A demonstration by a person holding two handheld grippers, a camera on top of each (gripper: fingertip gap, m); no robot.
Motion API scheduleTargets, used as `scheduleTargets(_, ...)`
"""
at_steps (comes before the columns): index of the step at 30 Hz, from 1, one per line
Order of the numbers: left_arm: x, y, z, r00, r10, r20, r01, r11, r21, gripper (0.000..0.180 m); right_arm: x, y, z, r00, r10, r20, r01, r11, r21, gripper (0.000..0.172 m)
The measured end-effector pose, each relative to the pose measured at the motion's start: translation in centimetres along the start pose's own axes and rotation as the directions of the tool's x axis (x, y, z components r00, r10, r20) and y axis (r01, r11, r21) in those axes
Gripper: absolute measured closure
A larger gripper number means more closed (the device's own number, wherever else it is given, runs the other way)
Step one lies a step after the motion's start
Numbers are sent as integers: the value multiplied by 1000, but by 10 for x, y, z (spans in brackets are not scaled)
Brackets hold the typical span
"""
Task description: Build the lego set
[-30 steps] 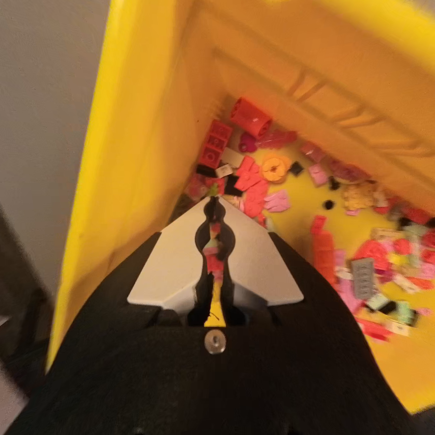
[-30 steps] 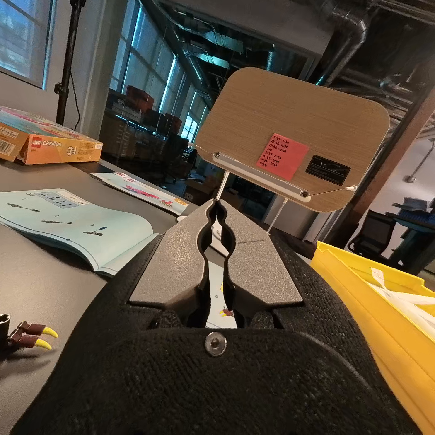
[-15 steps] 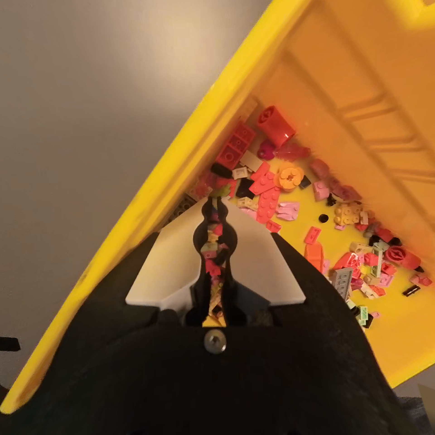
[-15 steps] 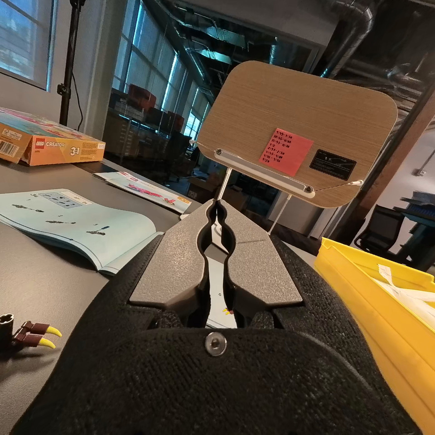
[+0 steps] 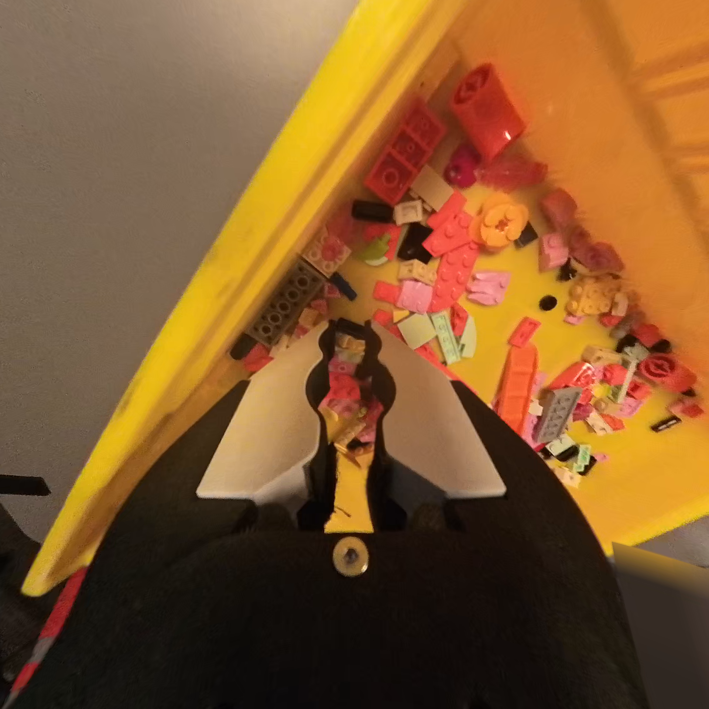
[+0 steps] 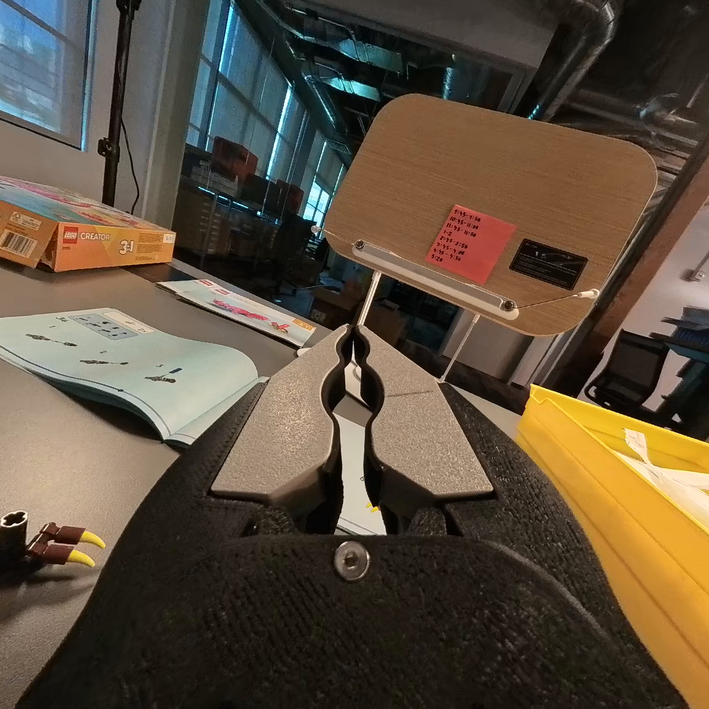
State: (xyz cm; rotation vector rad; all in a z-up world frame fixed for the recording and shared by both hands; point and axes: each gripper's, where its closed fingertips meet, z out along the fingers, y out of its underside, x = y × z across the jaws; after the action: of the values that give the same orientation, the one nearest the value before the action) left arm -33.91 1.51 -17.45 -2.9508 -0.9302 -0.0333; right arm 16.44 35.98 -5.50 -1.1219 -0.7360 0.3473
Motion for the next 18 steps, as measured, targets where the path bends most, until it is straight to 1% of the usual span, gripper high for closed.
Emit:
scheduleTargets(2,-3,-1,-1,1000,-3,11,3,1000,4,167,0,0,0,1000,1,2,-1,1000,0,172)
scheduleTargets(4,-7,-9,-3,1000,1,25,-3,998,63,170,-1,0,0,1000,0,4,0,1000,-1,172)
scheduleTargets(7,-3,-19,-5,1000,-3,-11,4,991,136,174,-1,0,0,1000,1,6,-1,1000,-2,172)
scheduleTargets(9,-1,-20,-3,1000,-6,-28,10,990,139,174,-1,1,0,1000,3,8,-3,1000,-4,172)
scheduleTargets(12,-3,-19,1,1000,-2,-3,2,992,127,175,-2,1,0,1000,3,10,-3,1000,-5,172)
scheduleTargets(18,1,-19,4,1000,5,-18,-3,992,125,176,-2,1,1,1000,5,14,-5,1000,-7,172)
